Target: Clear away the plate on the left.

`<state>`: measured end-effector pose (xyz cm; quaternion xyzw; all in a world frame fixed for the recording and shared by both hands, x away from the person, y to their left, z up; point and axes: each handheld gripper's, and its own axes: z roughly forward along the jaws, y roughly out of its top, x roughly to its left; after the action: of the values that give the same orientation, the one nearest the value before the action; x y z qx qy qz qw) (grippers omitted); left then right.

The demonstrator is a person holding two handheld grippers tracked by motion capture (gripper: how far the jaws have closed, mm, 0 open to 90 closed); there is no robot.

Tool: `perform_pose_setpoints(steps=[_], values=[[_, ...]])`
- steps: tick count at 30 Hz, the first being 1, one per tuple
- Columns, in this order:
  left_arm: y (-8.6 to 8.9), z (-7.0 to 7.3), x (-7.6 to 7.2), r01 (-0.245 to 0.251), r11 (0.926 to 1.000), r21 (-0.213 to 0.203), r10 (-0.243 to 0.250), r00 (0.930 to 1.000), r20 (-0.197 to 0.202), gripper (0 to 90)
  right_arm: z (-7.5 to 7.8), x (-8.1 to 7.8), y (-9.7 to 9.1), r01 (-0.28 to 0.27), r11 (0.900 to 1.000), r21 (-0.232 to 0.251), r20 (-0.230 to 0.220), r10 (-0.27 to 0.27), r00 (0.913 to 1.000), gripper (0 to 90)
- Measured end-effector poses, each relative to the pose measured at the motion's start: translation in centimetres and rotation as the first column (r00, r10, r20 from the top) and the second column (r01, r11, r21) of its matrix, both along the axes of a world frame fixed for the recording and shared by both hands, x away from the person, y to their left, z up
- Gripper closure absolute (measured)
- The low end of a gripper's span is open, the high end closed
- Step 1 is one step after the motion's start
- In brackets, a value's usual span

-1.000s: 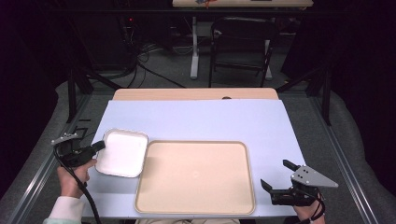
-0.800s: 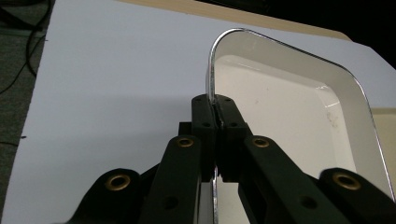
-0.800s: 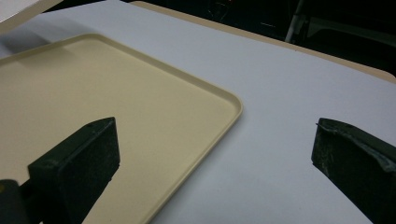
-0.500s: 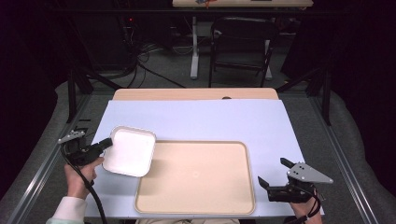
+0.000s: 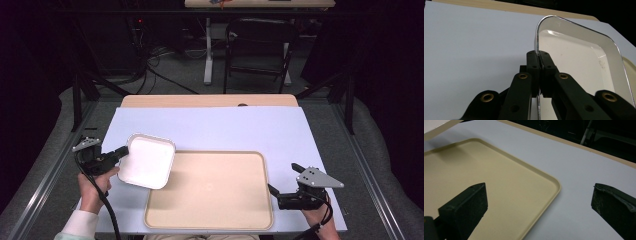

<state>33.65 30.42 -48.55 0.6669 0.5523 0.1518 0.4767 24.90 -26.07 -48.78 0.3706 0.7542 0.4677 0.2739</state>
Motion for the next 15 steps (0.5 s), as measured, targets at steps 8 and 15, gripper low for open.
perform_pose_setpoints(steps=[8, 15], values=[[-1.4, 0.2, 0.0, 0.025, 0.9996, -0.012, -0.025, 0.9995, 0.021, 88.1, 0.5, 1.3, 2.1, -0.04, 0.9991, -0.015, -0.004, 0.04, 0.9992, 0.0], [-2.6, 0.3, 0.1, 0.059, 0.9981, -0.018, -0.058, 0.9977, 0.036, 88.0, 0.6, 2.0, 3.0, -0.05, 0.9985, -0.022, -0.022, 0.05, 0.9985, 0.0]])
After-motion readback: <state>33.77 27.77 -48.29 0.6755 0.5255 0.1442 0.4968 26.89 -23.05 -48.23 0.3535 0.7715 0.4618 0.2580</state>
